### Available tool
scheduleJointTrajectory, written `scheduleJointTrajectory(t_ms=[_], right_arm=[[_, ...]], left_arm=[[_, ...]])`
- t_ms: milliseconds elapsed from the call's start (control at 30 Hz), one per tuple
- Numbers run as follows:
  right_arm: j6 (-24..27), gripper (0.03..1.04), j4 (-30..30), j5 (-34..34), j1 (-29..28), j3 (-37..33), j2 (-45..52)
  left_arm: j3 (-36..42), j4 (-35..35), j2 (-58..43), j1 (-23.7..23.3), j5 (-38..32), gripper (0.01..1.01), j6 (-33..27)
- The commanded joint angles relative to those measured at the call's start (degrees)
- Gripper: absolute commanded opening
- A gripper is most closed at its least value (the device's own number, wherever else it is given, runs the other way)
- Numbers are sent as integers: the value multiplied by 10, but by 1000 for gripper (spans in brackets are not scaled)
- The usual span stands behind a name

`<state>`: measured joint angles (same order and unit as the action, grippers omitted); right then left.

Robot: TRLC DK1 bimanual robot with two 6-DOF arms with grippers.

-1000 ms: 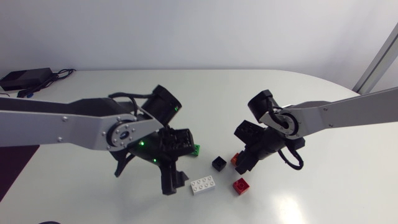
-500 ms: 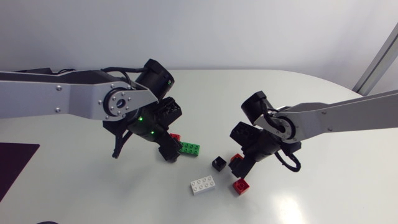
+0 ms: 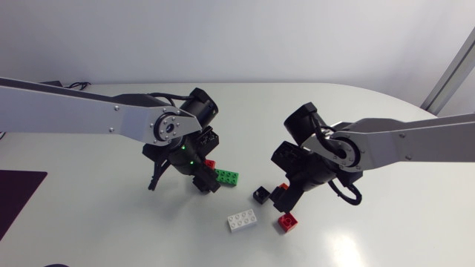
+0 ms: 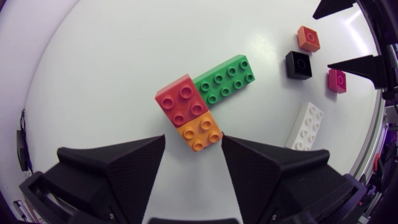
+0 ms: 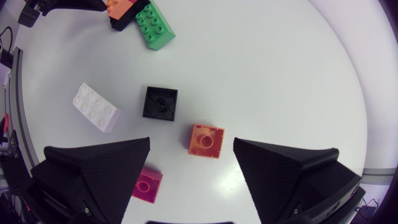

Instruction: Disassemble duplo

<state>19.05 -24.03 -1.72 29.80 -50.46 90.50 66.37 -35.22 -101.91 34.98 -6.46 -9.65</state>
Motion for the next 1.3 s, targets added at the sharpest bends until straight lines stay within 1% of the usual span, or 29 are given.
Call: scheduleJointTrajectory(t_ms=[0, 200, 367, 667, 767, 900, 1000, 1133, 1200, 1267], right_arm=[[-14, 969, -11, 7, 5, -3, -8], [-14, 969, -11, 7, 5, 0, -9], [-11, 969, -11, 7, 4, 2, -9], [-4, 969, -12, 8, -2, 5, -14], [-3, 969, -9, 8, -2, 6, -10], [0, 969, -8, 8, -3, 4, -9], [0, 969, -7, 8, -3, 5, -6], [0, 969, -2, 8, -4, 8, -2], [0, 969, -1, 7, -4, 9, -1], [0, 969, -1, 7, -3, 8, -1]], left_arm=[[28, -10, -19, 6, -2, 598, 29], [54, -31, -52, 10, 0, 600, 56], [65, -33, -75, 8, 1, 603, 77], [67, -30, -68, 1, 7, 602, 121], [65, -28, -60, -2, 7, 574, 133], [63, -28, -59, -12, 7, 574, 149], [63, -27, -59, -21, 7, 574, 154], [65, -27, -62, -21, 7, 572, 155], [68, -28, -63, -21, 7, 502, 155], [70, -28, -61, -21, 6, 459, 154]])
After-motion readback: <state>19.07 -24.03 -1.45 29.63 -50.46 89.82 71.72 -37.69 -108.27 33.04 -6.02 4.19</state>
